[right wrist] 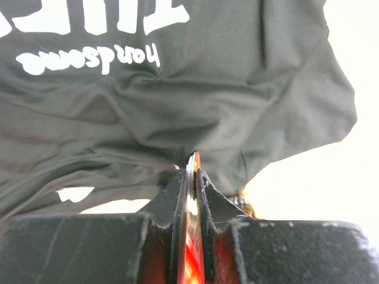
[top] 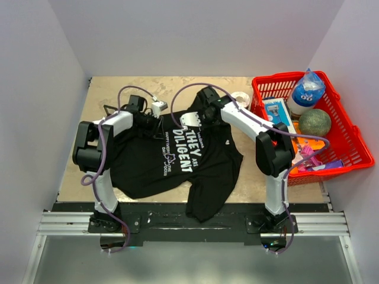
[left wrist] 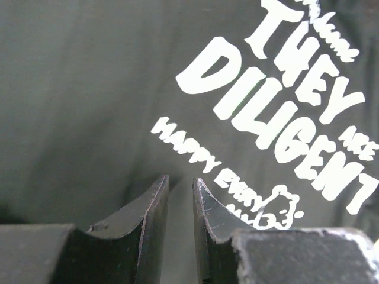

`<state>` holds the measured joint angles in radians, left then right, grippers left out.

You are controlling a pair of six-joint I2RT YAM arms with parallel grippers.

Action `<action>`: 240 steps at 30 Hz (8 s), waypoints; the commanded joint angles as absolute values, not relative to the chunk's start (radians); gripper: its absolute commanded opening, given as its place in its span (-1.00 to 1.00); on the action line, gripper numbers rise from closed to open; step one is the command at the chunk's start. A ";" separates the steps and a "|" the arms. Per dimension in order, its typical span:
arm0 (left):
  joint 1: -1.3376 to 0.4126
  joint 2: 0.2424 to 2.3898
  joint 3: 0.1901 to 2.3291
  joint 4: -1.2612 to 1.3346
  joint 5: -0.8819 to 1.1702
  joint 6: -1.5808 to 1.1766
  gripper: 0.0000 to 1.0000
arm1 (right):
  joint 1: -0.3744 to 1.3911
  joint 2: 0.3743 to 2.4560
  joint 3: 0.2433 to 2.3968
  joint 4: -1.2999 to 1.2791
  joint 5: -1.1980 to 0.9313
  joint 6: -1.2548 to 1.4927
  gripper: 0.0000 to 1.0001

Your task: Remove the brooch from the garment

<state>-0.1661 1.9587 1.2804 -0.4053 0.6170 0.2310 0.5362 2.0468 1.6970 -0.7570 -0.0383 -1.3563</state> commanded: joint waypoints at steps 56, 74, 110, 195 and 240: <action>-0.499 2.094 1.379 0.213 0.868 -0.348 -0.44 | 0.316 2.056 1.819 -0.819 -0.465 -0.265 -1.00; -0.447 2.108 1.347 0.347 0.959 -0.520 0.01 | 0.310 1.980 1.741 -0.807 -0.581 -0.296 -1.00; -0.407 2.433 1.333 1.461 1.239 -1.286 -0.06 | 0.278 1.996 1.670 -0.703 -0.775 -0.276 -1.00; -0.416 1.874 1.268 0.048 1.077 0.147 0.75 | 0.341 1.993 1.884 -1.192 -0.316 -0.485 0.11; -0.643 2.241 1.598 -0.103 0.950 0.350 0.89 | 0.149 1.701 1.646 -0.919 -0.426 -0.285 0.12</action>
